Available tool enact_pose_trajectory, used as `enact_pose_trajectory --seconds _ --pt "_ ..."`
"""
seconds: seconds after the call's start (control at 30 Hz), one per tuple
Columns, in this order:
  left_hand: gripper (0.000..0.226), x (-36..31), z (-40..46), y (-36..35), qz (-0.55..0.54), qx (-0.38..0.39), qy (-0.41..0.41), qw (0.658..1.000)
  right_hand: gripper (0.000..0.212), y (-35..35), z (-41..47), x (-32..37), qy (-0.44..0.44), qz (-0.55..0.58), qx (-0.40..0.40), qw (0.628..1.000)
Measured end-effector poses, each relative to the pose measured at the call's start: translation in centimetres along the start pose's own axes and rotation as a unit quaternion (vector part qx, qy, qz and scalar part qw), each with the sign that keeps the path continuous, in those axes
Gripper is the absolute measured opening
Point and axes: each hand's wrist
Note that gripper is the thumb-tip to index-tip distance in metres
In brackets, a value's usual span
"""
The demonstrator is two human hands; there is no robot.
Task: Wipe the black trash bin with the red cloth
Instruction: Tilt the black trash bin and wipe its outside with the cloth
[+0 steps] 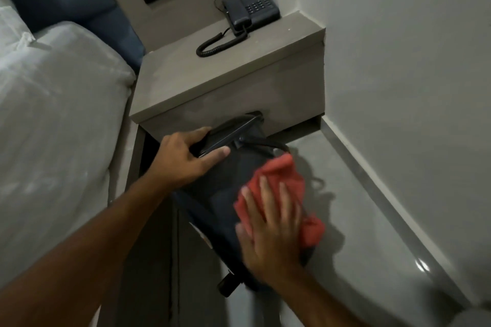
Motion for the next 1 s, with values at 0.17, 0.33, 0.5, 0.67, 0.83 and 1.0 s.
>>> enact_pose_trajectory --seconds 0.17,0.33,0.5,0.67,0.83,1.0 --pt "0.074 1.4 -1.5 0.7 -0.075 0.019 -0.024 0.997 0.048 -1.0 -0.8 -8.4 -0.411 0.306 0.008 0.859" --pt "0.080 0.5 -1.4 0.3 -0.047 0.007 -0.055 0.997 0.049 1.9 10.3 -3.4 -0.352 0.311 -0.038 0.882" --pt "0.095 -0.5 -0.1 -0.3 -0.014 -0.011 -0.030 0.999 0.057 -0.2 3.5 5.9 -0.016 -0.020 -0.060 0.998" --pt "0.092 -0.5 1.3 0.3 0.006 0.010 -0.027 1.000 0.049 -4.0 -6.7 1.3 -0.020 -0.106 -0.044 0.993" --pt "0.093 -1.0 0.5 0.0 -0.007 0.012 -0.019 1.000 0.060 1.2 1.5 -5.5 -0.309 0.165 -0.049 0.935" --pt "0.084 -2.4 -0.3 -0.8 0.029 -0.019 0.015 0.999 0.060 3.4 7.8 -1.4 -0.166 0.180 -0.089 0.965"
Point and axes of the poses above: each hand's wrist, its own z-axis towards the middle knuckle, its own y-axis out of the back of the hand, x = y × z, and after that the axes turned 7 degrees about y, right-handed
